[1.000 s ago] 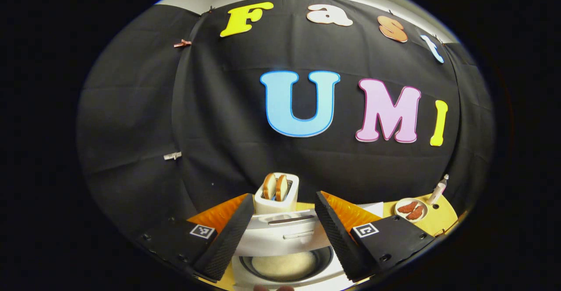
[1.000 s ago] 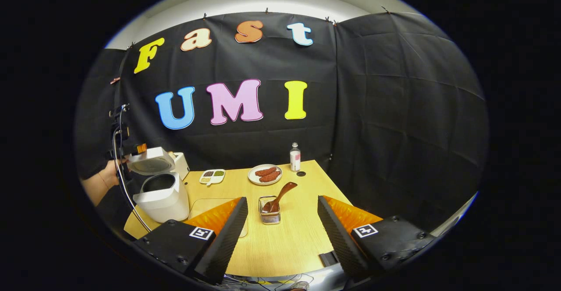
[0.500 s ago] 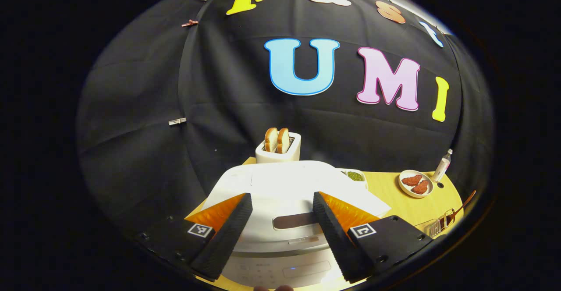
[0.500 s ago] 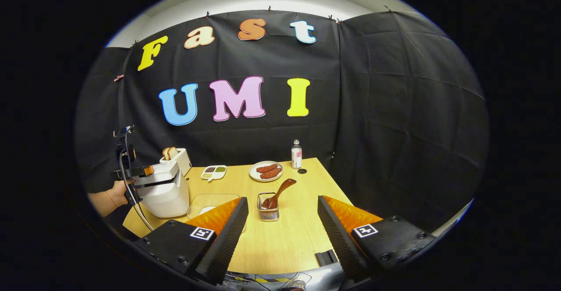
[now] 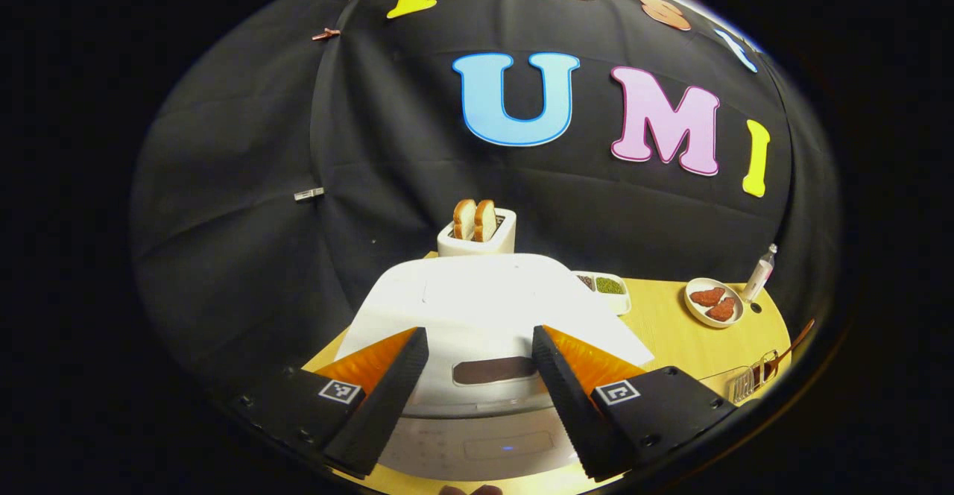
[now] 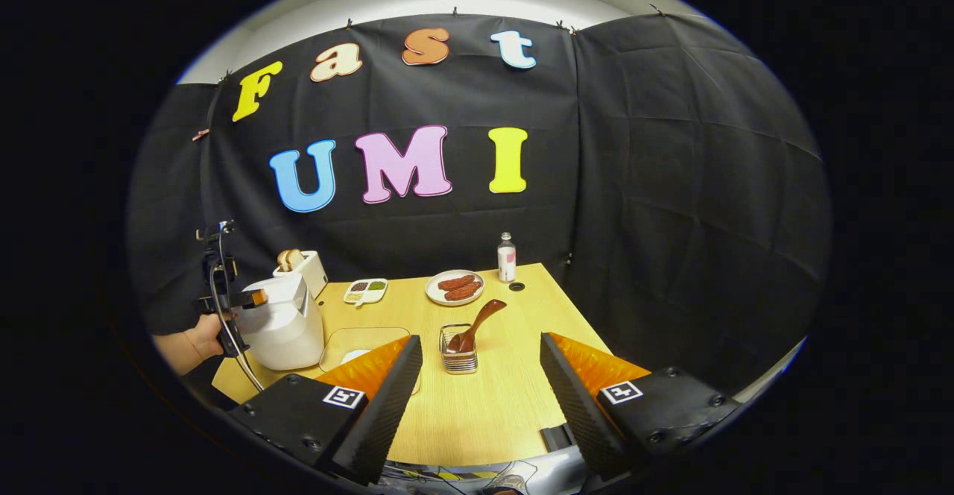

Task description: Close the left gripper, press the button to open the rice cooker; take a wooden spoon from the chopstick holder with the right hand, scoop a spoonful of rice and pour it into the rice cooker, then put the wooden spoon back into the chopstick holder.

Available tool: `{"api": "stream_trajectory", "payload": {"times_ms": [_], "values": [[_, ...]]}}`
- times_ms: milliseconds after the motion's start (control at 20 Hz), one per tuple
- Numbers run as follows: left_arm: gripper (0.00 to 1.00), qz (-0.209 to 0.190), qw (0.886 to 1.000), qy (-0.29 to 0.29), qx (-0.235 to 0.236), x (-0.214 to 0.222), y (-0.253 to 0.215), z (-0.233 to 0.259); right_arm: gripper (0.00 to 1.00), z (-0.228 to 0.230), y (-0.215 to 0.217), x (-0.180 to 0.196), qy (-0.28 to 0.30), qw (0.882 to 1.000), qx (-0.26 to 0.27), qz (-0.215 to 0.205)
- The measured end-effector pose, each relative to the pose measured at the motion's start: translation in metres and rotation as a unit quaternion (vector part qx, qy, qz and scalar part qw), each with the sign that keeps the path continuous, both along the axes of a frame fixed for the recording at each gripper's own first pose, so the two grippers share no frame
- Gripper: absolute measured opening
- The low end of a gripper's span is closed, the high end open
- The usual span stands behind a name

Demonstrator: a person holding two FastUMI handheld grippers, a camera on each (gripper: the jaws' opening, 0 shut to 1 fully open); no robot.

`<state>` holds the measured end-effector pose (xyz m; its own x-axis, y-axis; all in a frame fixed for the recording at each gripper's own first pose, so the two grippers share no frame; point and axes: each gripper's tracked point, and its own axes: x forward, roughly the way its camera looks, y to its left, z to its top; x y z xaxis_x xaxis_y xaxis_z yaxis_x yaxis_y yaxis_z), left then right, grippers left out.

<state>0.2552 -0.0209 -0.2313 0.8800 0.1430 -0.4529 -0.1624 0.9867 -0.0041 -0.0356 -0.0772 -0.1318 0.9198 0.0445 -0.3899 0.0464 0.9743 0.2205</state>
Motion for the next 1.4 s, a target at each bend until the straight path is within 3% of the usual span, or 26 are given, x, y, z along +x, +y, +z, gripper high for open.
{"api": "stream_trajectory", "payload": {"times_ms": [400, 750, 1400], "values": [[0.99, -0.03, 0.999, 0.028, 0.028, -0.017, -0.022, -0.023, 0.99, -0.004, 0.004, 0.005, 0.002, 1.0, 0.005, 0.005], [1.0, -0.049, 0.998, 0.03, 0.024, -0.014, -0.019, -0.023, 0.99, -0.01, -0.008, 0.004, 0.008, 1.0, 0.016, -0.007], [0.98, -0.054, 0.998, 0.002, 0.015, -0.01, -0.016, -0.009, 0.99, -0.002, -0.01, 0.006, -0.01, 1.0, 0.022, 0.003]]}}
